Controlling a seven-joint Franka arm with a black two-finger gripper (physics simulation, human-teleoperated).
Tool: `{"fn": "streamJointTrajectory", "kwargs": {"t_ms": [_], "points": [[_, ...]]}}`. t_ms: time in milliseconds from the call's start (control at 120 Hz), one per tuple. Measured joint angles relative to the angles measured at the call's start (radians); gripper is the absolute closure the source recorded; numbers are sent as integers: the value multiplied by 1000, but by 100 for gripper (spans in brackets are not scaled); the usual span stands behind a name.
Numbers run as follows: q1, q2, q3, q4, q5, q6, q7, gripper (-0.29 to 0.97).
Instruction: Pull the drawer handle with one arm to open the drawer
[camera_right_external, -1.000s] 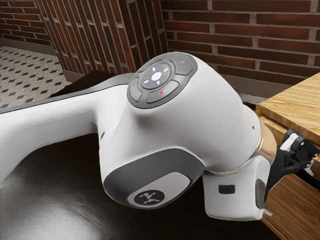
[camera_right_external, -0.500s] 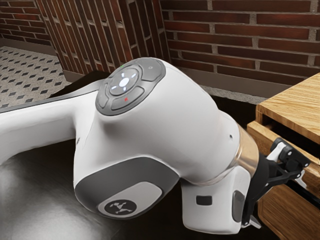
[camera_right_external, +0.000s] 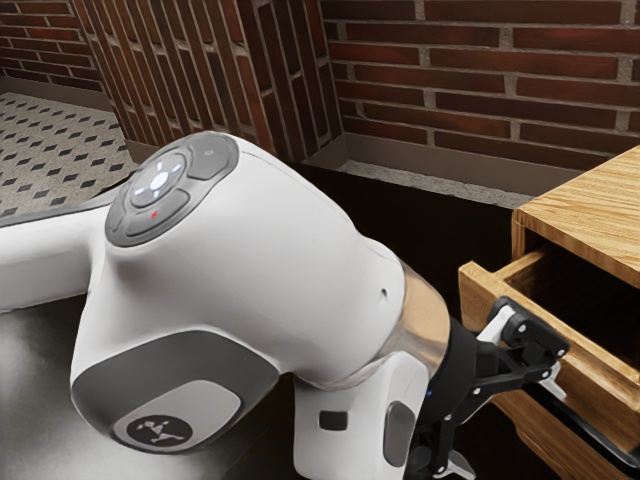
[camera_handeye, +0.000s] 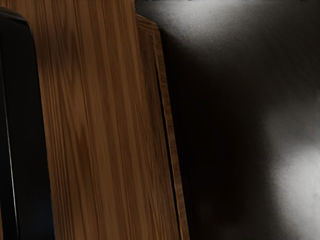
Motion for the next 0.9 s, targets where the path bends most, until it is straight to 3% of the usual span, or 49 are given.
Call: {"fn": "streamJointTrajectory", "kwargs": {"t_ms": [900], "points": [[8,-216,-59,-200,1,-9,0,1]]}}
